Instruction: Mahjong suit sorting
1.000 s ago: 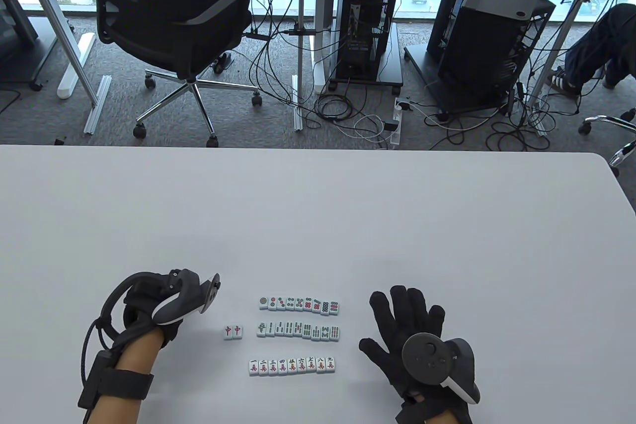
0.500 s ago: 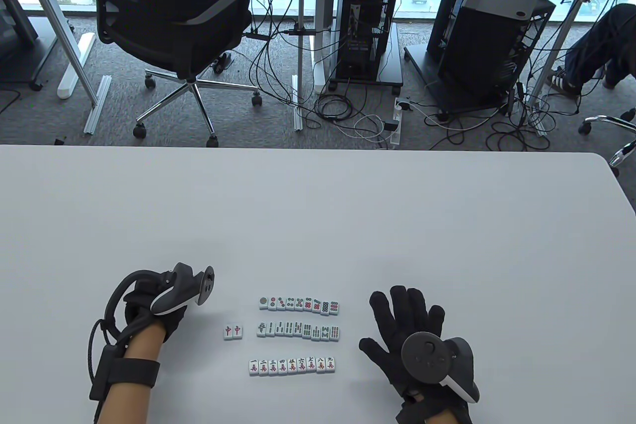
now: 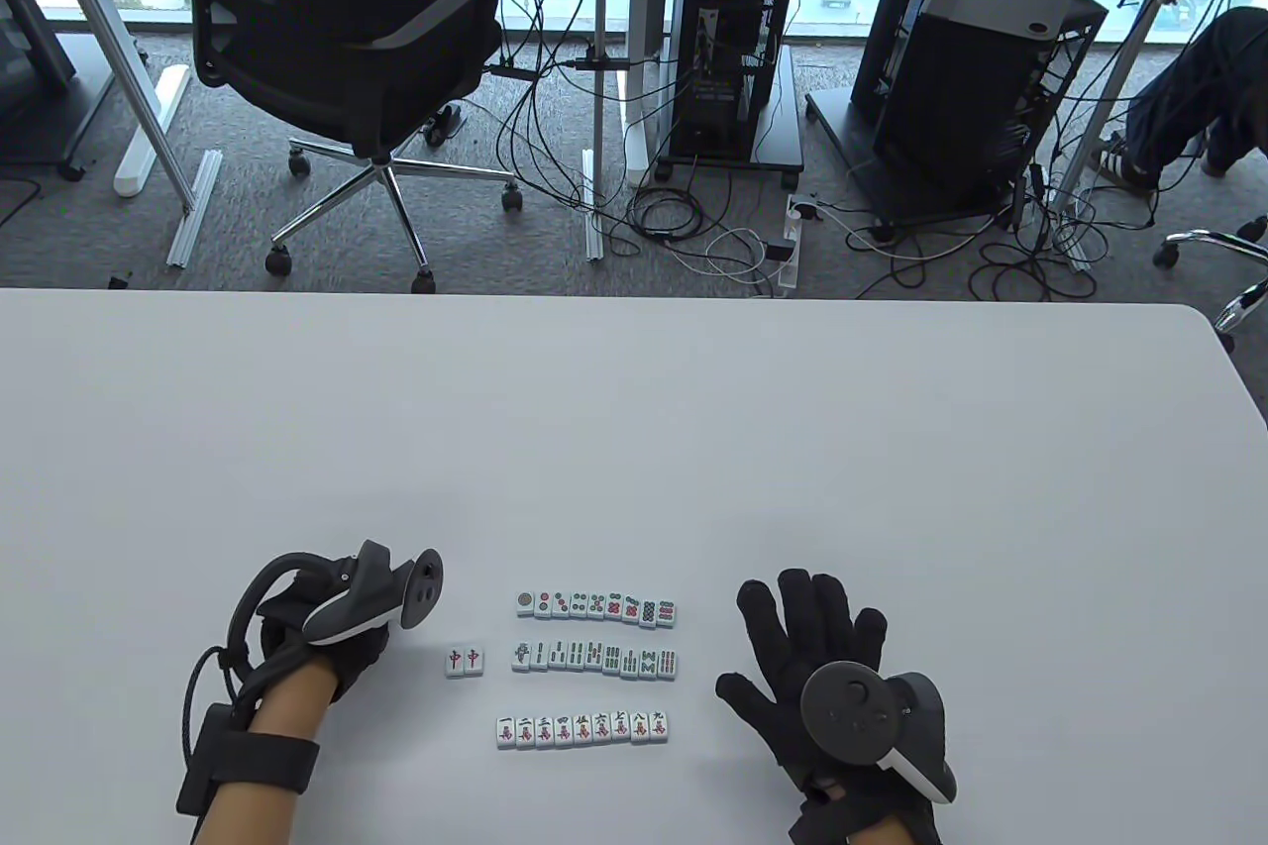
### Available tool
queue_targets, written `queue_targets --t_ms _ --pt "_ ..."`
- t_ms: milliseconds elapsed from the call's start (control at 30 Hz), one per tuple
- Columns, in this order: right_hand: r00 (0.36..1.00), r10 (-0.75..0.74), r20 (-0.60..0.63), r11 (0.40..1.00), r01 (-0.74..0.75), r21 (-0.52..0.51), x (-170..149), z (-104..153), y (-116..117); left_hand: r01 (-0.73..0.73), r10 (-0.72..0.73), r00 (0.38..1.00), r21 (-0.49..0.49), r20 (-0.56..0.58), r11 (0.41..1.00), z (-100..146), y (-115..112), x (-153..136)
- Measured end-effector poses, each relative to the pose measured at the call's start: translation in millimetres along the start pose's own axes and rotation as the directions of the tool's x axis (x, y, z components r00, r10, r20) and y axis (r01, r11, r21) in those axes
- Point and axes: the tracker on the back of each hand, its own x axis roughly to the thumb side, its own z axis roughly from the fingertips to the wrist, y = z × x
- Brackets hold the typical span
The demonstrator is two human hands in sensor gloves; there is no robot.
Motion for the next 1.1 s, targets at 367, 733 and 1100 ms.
queue_targets --t_ms 367,733,1100 --pt "1.0 0.012 0.001 1.0 -0.012 0.003 0.5 0.3 0.7 0.101 -0.101 0.982 0.007 0.162 0.995 22.6 17.7 51.8" --pt "1.0 0.006 0.008 1.0 -0.006 0.004 0.6 0.2 1.6 0.109 -0.108 0.981 0.002 0.159 0.994 24.3 14.3 61.3" --pt "1.0 0.01 0.003 1.0 -0.01 0.0 0.0 0.5 1.4 0.067 -0.069 0.995 0.035 0.065 0.997 54.2 31.0 23.5"
